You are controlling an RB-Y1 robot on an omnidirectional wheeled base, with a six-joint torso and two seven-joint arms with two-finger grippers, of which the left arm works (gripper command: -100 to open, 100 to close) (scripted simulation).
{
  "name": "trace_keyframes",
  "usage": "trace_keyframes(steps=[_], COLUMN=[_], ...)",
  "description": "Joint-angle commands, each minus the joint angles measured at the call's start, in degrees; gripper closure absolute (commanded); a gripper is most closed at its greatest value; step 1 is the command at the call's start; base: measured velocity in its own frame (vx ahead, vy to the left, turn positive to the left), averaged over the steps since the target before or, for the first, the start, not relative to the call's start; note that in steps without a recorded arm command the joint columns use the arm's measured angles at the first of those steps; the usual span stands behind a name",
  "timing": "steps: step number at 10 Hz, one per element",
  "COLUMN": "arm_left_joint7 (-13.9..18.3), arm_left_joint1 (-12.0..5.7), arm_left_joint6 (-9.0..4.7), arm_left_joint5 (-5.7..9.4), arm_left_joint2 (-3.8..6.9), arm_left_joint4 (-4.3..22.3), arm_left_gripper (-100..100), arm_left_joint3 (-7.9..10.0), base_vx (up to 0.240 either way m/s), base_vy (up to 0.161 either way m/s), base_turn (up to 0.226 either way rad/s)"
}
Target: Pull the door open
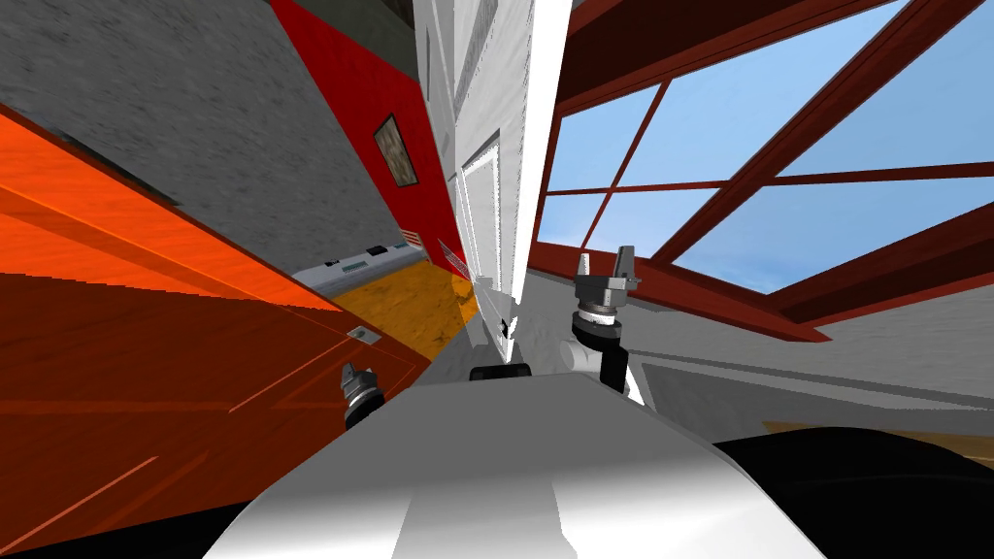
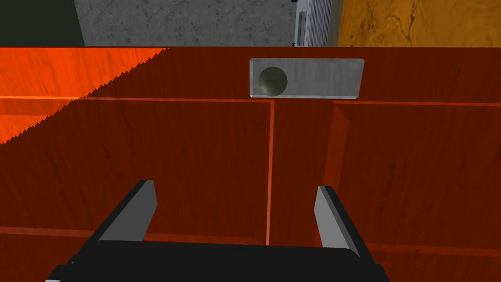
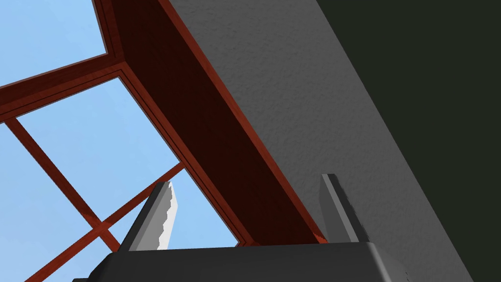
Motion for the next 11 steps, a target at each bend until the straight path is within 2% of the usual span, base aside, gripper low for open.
trace_keyframes(steps=[1,7,8,9,11], arm_left_joint7=[-0.09,-0.09,-0.09,-0.38,-0.38], arm_left_joint1=[-0.16,-0.16,-0.16,-0.44,-0.44], arm_left_joint6=[-0.14,-0.14,-0.14,0.05,0.05], arm_left_joint5=[0.05,0.05,0.05,0.52,0.52], arm_left_joint2=[0.05,0.05,0.05,-0.39,-0.39], arm_left_joint4=[0.32,0.32,0.32,0.91,0.91], arm_left_gripper=[-100,-100,-100,-100,-100], arm_left_joint3=[0.04,0.04,0.04,0.36,0.36], base_vx=[0.000,0.001,0.001,0.008,-0.008], base_vy=[0.000,-0.011,0.008,0.035,0.042], base_turn=[0.000,0.015,-0.021,-0.100,-0.046])
